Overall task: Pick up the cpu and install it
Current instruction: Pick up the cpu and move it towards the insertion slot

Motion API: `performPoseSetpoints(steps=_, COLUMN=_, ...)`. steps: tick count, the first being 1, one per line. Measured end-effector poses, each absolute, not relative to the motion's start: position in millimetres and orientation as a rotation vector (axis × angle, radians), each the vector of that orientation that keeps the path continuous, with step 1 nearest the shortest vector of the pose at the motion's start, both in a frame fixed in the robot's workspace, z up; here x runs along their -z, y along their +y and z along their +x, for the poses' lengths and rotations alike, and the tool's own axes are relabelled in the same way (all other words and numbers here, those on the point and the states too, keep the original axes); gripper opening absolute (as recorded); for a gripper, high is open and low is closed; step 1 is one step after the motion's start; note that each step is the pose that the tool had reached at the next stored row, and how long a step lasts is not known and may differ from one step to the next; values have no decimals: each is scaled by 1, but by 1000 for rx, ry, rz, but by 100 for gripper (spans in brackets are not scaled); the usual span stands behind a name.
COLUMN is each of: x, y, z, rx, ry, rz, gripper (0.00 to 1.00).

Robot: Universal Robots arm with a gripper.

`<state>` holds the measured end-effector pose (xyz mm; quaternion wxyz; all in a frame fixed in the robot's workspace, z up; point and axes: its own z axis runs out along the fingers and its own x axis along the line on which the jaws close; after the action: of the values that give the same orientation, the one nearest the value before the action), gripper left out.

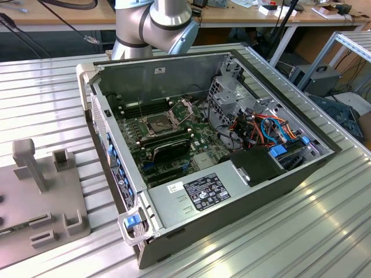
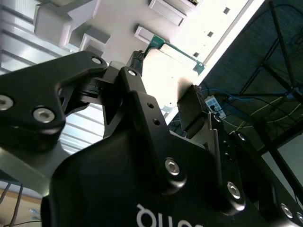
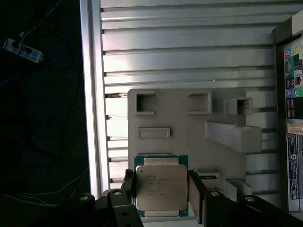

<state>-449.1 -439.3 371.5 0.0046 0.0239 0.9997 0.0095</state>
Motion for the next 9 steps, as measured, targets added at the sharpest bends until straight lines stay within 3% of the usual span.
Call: performPoseSetpoints(steps=9, x=-379, y=-439, z=-449, rx=-30, ry=3131, rz=75, gripper=55)
